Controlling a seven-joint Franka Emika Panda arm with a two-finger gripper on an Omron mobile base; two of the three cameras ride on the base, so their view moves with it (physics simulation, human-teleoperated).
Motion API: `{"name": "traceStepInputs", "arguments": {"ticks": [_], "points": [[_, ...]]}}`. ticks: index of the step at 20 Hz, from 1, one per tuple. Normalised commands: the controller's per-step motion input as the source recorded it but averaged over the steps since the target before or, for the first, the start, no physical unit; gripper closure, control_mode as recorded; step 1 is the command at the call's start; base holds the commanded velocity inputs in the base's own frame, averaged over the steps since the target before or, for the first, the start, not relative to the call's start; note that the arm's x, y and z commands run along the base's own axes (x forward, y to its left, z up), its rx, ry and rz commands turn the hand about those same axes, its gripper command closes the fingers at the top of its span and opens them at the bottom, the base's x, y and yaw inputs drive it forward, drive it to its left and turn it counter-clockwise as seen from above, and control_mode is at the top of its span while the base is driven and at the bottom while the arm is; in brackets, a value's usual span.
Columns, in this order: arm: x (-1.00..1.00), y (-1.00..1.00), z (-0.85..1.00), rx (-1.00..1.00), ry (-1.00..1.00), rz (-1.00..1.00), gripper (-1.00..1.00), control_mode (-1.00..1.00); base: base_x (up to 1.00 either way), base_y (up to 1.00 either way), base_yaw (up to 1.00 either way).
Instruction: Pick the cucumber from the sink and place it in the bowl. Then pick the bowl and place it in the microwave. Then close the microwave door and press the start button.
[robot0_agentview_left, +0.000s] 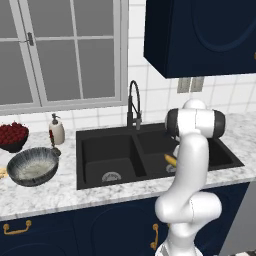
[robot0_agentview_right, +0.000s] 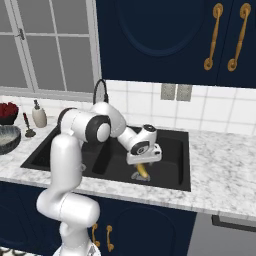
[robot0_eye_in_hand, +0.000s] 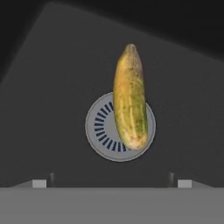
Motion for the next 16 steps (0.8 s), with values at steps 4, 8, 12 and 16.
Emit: {"name": "traceStepInputs", "arguments": {"ticks": [4,8,12,16], "points": [[0.17,-0.17,-0.23,0.00,0.00,0.01,-1.00,-1.00,0.00,0.00,0.00],[0.20,-0.01,-0.27,0.00,0.00,0.00,-1.00,-1.00,0.00,0.00,0.00],[0.31,0.00,-0.32,0.00,0.00,0.00,-1.00,-1.00,0.00,0.00,0.00],[0.28,0.00,-0.35,0.00,0.00,0.00,-1.00,-1.00,0.00,0.00,0.00]]}}
